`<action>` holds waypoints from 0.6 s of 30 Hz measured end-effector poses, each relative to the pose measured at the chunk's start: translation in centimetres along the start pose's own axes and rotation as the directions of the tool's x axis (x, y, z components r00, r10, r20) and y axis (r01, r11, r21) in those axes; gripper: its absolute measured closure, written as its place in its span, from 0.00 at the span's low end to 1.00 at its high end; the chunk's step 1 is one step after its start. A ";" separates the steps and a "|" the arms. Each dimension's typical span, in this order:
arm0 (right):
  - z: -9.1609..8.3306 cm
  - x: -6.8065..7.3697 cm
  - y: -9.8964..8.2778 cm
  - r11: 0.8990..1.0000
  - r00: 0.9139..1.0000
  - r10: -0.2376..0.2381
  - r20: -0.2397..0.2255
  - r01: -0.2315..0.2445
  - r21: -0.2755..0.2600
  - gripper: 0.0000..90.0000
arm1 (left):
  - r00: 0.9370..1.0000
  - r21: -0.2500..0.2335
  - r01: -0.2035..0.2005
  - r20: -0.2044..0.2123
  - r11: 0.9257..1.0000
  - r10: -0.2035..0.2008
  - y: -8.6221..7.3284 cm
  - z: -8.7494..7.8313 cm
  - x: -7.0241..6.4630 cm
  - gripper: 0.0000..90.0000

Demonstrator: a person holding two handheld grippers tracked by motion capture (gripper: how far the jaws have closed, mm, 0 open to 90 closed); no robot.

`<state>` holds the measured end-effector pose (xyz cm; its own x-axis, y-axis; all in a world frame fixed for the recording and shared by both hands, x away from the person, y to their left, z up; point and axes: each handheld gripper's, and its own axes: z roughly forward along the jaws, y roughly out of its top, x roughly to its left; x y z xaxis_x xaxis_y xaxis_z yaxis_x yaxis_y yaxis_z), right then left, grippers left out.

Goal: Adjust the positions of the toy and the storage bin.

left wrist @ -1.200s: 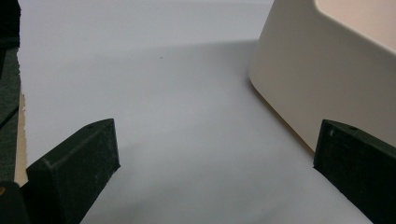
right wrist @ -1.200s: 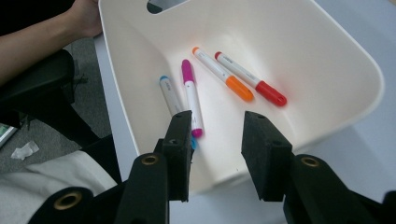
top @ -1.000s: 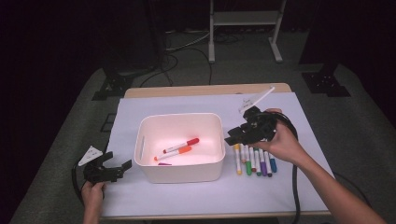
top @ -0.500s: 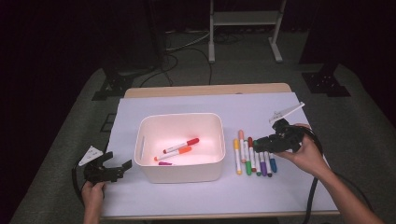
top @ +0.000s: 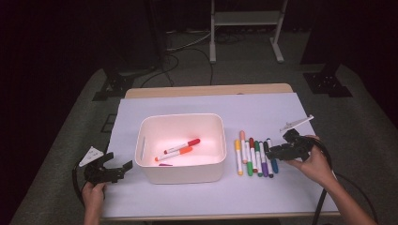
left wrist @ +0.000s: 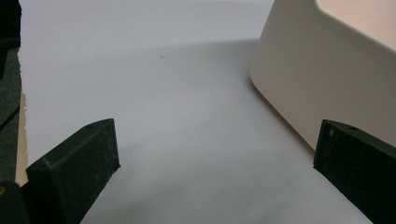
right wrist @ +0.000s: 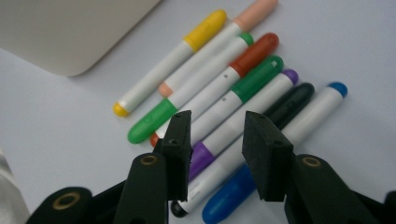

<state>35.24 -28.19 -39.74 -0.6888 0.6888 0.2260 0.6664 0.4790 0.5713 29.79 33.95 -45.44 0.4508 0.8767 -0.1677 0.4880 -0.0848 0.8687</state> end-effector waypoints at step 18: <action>1.8 -2.3 -1.2 0.998 0.990 0.069 0.125 -0.068 -0.007 0.70 | 1.000 0.000 0.000 0.001 1.000 0.000 0.0 0.0 0.0 0.00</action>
<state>36.54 -29.34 -42.39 -0.6004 0.7827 0.1643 0.7099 0.4270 0.5601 29.79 33.95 -45.45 0.4514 0.8764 -0.1680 0.4878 -0.0846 0.8689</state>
